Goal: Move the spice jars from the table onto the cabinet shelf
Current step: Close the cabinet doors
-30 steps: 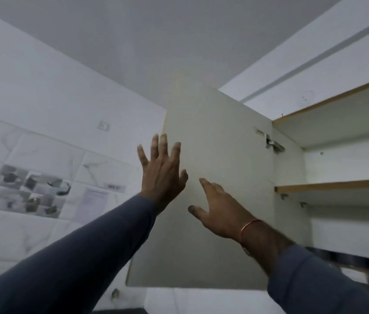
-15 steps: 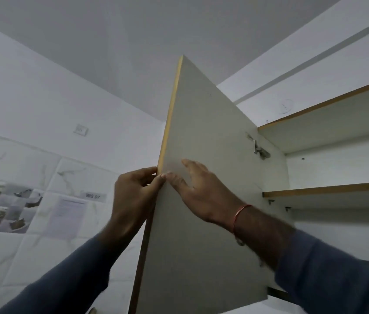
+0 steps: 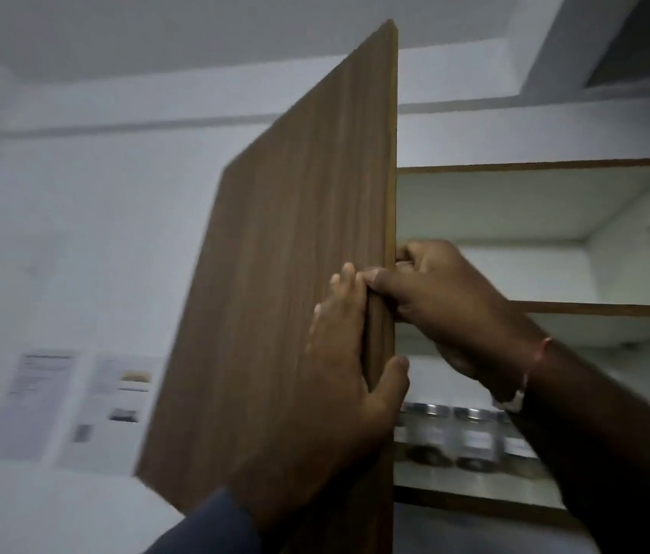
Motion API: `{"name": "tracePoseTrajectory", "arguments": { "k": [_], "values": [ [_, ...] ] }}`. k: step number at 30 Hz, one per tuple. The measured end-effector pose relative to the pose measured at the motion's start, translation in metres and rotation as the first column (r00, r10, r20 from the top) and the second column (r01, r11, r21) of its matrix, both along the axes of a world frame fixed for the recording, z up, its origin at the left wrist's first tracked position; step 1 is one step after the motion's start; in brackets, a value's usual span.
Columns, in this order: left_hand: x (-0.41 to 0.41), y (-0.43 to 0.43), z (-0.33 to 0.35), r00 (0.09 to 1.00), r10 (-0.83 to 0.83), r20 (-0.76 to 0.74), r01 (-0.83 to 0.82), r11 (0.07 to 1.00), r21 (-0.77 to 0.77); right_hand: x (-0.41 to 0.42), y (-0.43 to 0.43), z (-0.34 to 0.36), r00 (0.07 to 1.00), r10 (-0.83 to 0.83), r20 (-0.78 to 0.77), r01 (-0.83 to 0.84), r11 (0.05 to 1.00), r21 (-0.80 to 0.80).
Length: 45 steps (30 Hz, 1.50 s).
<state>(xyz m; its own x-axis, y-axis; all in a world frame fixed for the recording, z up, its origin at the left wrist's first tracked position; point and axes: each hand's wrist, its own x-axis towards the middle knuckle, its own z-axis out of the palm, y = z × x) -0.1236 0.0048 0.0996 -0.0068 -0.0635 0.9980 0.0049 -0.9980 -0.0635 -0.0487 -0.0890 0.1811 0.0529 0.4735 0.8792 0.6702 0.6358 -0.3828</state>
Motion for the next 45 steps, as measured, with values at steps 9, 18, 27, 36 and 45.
{"name": "tracePoseTrajectory", "arguments": {
  "k": [9, 18, 27, 36, 45],
  "values": [
    [0.173, 0.056, -0.007, 0.879, 0.443, -0.177, -0.452, 0.892, -0.017, 0.141, 0.074, 0.002, 0.876, -0.17, -0.451, 0.097, 0.979, -0.181],
    [0.22, 0.098, -0.006, 0.866, 0.461, -0.193, -0.474, 0.88, -0.023, 0.18, 0.122, -0.006, 0.859, -0.148, -0.49, 0.08, 0.984, -0.158],
    [0.233, 0.11, -0.005, 0.877, 0.465, -0.119, -0.469, 0.883, -0.007, 0.189, 0.125, -0.004, 0.889, -0.083, -0.451, 0.019, 0.989, -0.145],
    [0.237, 0.105, -0.002, 0.817, 0.543, -0.194, -0.551, 0.834, 0.013, 0.227, -0.018, -0.024, 0.454, -0.812, 0.367, 0.891, 0.399, -0.217],
    [0.282, -0.034, 0.036, 0.924, 0.233, -0.304, -0.225, 0.972, 0.062, 0.227, -0.234, -0.013, -0.095, -0.928, 0.361, 0.986, -0.039, 0.159]
  ]
}}
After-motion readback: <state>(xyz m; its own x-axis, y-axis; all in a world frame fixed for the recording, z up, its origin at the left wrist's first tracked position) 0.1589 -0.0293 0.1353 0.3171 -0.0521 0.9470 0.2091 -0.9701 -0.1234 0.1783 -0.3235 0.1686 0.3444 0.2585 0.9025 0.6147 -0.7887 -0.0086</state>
